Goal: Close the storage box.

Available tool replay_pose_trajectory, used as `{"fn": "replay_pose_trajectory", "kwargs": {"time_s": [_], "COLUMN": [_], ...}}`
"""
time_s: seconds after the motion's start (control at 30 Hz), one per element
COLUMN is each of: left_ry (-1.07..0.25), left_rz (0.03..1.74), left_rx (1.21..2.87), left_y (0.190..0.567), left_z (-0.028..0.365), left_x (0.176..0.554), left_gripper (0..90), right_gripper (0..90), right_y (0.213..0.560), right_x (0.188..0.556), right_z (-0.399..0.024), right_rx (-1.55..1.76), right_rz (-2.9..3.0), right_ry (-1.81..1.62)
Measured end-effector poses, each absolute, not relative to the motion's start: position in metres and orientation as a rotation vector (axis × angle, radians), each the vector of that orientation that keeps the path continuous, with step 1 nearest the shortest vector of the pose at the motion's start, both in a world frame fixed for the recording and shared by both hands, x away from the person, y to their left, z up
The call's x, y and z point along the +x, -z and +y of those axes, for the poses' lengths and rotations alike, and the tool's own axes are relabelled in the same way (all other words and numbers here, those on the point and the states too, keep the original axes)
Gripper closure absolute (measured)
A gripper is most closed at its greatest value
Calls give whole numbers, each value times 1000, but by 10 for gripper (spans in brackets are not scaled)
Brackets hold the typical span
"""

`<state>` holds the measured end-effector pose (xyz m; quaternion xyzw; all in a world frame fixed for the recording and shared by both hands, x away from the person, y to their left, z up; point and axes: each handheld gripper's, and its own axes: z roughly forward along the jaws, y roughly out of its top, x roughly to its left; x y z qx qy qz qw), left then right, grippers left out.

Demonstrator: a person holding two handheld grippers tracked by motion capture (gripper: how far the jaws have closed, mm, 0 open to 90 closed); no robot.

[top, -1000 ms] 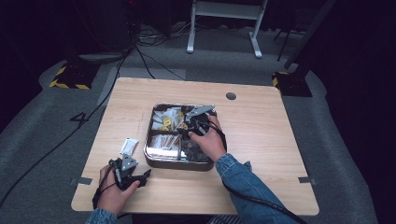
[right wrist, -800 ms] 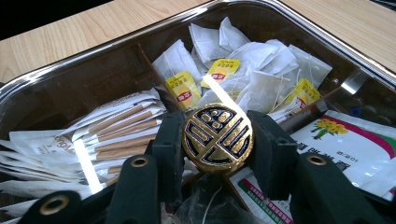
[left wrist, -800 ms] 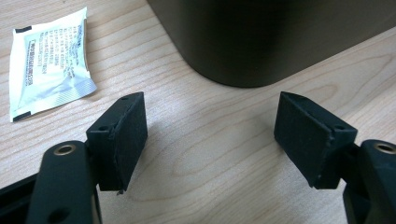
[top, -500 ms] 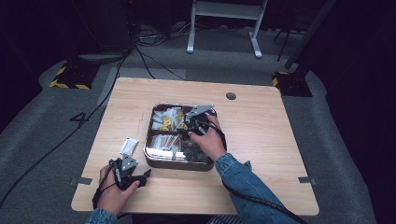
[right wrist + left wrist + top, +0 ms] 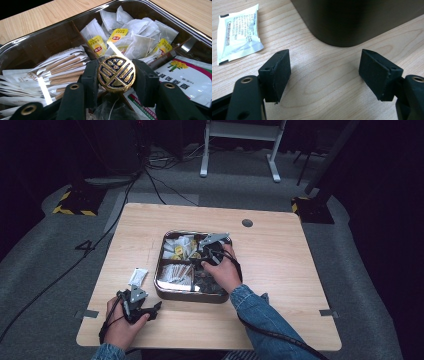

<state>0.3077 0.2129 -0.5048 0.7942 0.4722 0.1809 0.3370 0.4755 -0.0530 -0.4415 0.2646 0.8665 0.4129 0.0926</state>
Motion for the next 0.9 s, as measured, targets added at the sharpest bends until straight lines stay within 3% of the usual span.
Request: {"fn": "replay_pose_trajectory", "kwargs": {"time_s": [0.1, 0.4, 0.9], "left_ry": [-472, -472, -470], "left_rz": [1231, 1231, 1231], "left_rx": [2070, 2070, 2069], "left_y": [505, 505, 505], "left_z": [213, 213, 213], "left_x": [308, 308, 308], "left_gripper": [262, 262, 262], "right_gripper": [579, 442, 411], "right_y": [442, 428, 399], "right_x": [475, 474, 466], "right_z": [-53, -57, -98], "right_rx": [811, 786, 810], "right_rz": [2569, 2502, 2433], "right_ry": [-1237, -1302, -1326]}}
